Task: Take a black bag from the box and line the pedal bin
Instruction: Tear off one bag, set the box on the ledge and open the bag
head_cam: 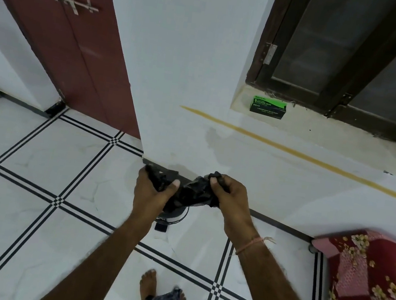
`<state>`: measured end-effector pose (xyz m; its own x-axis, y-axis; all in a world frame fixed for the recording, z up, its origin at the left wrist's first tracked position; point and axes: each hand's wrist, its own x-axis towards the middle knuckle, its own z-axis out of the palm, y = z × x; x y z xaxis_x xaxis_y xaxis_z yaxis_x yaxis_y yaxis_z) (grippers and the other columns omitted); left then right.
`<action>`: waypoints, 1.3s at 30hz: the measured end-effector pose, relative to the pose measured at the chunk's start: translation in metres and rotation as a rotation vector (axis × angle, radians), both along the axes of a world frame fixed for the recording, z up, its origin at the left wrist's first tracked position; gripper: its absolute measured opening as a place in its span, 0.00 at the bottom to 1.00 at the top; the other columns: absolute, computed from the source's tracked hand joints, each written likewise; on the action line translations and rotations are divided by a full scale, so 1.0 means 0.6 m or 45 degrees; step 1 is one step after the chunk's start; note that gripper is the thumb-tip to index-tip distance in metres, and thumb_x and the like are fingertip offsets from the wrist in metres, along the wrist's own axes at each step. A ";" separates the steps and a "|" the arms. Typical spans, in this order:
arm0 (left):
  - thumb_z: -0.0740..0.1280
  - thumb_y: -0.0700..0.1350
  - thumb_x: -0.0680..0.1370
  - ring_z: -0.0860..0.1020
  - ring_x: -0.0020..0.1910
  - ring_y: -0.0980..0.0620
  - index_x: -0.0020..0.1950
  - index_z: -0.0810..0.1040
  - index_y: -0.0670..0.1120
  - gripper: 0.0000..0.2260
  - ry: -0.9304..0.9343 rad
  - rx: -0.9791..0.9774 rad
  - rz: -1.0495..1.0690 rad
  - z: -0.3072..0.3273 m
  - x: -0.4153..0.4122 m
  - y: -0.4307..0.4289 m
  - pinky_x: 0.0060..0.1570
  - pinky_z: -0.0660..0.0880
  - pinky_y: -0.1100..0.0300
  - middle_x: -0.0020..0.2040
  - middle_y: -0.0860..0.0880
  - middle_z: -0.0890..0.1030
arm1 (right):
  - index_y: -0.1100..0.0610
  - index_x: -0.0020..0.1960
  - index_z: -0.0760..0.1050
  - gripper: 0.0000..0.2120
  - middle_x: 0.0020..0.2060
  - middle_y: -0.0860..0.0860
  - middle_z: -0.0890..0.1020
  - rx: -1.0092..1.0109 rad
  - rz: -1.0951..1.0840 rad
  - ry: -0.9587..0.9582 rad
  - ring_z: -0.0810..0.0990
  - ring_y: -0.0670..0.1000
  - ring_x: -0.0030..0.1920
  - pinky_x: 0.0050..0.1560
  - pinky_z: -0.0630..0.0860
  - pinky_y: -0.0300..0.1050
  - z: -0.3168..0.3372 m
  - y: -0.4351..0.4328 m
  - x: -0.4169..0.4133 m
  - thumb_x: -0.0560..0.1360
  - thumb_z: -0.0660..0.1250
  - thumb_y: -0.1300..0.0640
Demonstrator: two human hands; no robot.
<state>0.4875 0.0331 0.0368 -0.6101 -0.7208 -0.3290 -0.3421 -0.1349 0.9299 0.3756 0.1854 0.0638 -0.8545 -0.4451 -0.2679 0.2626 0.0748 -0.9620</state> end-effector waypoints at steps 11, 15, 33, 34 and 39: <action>0.70 0.46 0.81 0.79 0.58 0.28 0.57 0.79 0.32 0.16 0.294 0.115 -0.399 0.042 -0.020 0.027 0.60 0.77 0.34 0.54 0.28 0.81 | 0.63 0.48 0.80 0.02 0.42 0.60 0.86 -0.109 0.074 -0.091 0.85 0.53 0.42 0.43 0.81 0.43 0.020 -0.001 -0.003 0.76 0.73 0.65; 0.70 0.47 0.81 0.82 0.55 0.29 0.54 0.82 0.38 0.12 0.363 0.132 -0.237 0.050 -0.023 0.033 0.59 0.79 0.34 0.51 0.31 0.84 | 0.61 0.54 0.81 0.07 0.44 0.54 0.87 -0.104 0.211 -0.214 0.86 0.48 0.43 0.40 0.80 0.37 0.024 0.003 0.003 0.78 0.72 0.59; 0.68 0.46 0.82 0.86 0.53 0.39 0.61 0.83 0.41 0.12 0.282 0.284 -0.406 0.042 -0.006 0.013 0.48 0.84 0.50 0.54 0.38 0.87 | 0.65 0.49 0.82 0.13 0.39 0.58 0.84 0.010 -0.010 -0.162 0.80 0.53 0.40 0.42 0.77 0.48 -0.005 -0.016 0.008 0.80 0.70 0.54; 0.67 0.46 0.83 0.86 0.55 0.40 0.63 0.83 0.41 0.13 0.292 0.286 -0.419 0.041 -0.006 0.014 0.52 0.83 0.49 0.55 0.39 0.87 | 0.66 0.49 0.82 0.12 0.39 0.59 0.83 0.036 0.006 -0.119 0.79 0.54 0.39 0.40 0.76 0.48 -0.003 -0.018 0.007 0.80 0.70 0.55; 0.69 0.43 0.82 0.85 0.57 0.39 0.61 0.84 0.41 0.11 0.302 0.365 -0.281 0.030 -0.001 0.018 0.61 0.80 0.45 0.55 0.39 0.87 | 0.62 0.58 0.76 0.12 0.51 0.62 0.85 0.023 -0.182 -0.201 0.84 0.53 0.43 0.40 0.81 0.42 -0.017 -0.022 0.019 0.77 0.73 0.60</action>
